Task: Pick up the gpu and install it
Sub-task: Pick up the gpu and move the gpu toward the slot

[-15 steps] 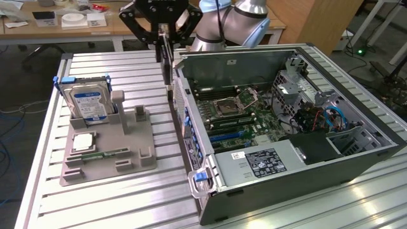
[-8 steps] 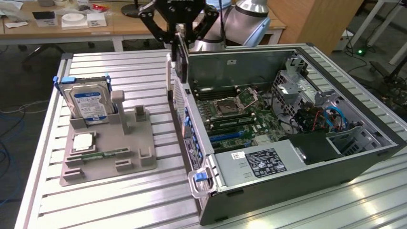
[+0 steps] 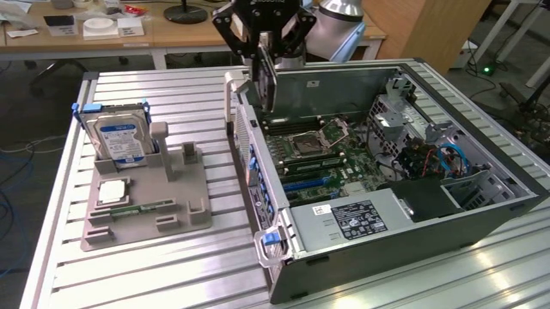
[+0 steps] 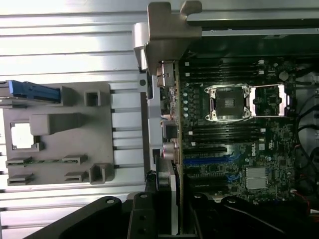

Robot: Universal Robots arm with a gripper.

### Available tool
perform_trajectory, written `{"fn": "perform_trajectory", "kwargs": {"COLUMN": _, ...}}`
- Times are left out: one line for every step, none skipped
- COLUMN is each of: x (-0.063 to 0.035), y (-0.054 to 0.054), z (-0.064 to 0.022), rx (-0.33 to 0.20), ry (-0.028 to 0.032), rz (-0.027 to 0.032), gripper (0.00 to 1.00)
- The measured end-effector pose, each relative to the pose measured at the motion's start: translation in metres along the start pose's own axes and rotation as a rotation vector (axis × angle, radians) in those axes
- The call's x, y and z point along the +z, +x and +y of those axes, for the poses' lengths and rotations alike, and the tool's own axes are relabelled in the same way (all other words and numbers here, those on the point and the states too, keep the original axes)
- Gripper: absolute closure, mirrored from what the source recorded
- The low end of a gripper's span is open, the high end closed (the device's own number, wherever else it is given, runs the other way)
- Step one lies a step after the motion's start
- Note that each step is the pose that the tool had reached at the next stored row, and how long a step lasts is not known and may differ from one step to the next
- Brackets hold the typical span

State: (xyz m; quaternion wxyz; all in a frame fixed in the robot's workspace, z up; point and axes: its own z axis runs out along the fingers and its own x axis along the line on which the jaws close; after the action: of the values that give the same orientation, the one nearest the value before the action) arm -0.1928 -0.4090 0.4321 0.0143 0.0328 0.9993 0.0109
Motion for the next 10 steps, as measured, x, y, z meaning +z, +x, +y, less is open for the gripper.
{"fn": "perform_trajectory", "kwargs": {"x": 0.0002, "y": -0.003, "z": 0.0002, "rx": 0.000, "ry": -0.0001, "rz": 0.0000, "gripper": 0.71}}
{"fn": "perform_trajectory", "kwargs": {"x": 0.0003, "y": -0.007, "z": 0.0004, "rx": 0.000, "ry": 0.0000, "rz": 0.0000, "gripper": 0.71}}
{"fn": "perform_trajectory", "kwargs": {"x": 0.0004, "y": -0.010, "z": 0.0007, "rx": 0.000, "ry": 0.0000, "rz": 0.0001, "gripper": 0.71}}
{"fn": "perform_trajectory", "kwargs": {"x": 0.0005, "y": -0.013, "z": 0.0009, "rx": 0.000, "ry": 0.0000, "rz": 0.0000, "gripper": 0.71}}
{"fn": "perform_trajectory", "kwargs": {"x": 0.0007, "y": -0.016, "z": 0.0011, "rx": 0.000, "ry": -0.0001, "rz": 0.0000, "gripper": 0.71}}
{"fn": "perform_trajectory", "kwargs": {"x": 0.0008, "y": -0.018, "z": 0.0012, "rx": 0.000, "ry": -0.0001, "rz": 0.0000, "gripper": 0.71}}
{"fn": "perform_trajectory", "kwargs": {"x": 0.0009, "y": -0.021, "z": 0.0013, "rx": 0.000, "ry": -0.0001, "rz": -0.0001, "gripper": 0.71}}
{"fn": "perform_trajectory", "kwargs": {"x": 0.0011, "y": -0.024, "z": 0.0015, "rx": 0.000, "ry": -0.0001, "rz": -0.0001, "gripper": 0.71}}
{"fn": "perform_trajectory", "kwargs": {"x": 0.0012, "y": -0.026, "z": 0.0017, "rx": 0.000, "ry": -0.0001, "rz": -0.0001, "gripper": 0.71}}
{"fn": "perform_trajectory", "kwargs": {"x": 0.0013, "y": -0.029, "z": 0.0019, "rx": 0.000, "ry": -0.0001, "rz": 0.0000, "gripper": 0.71}}
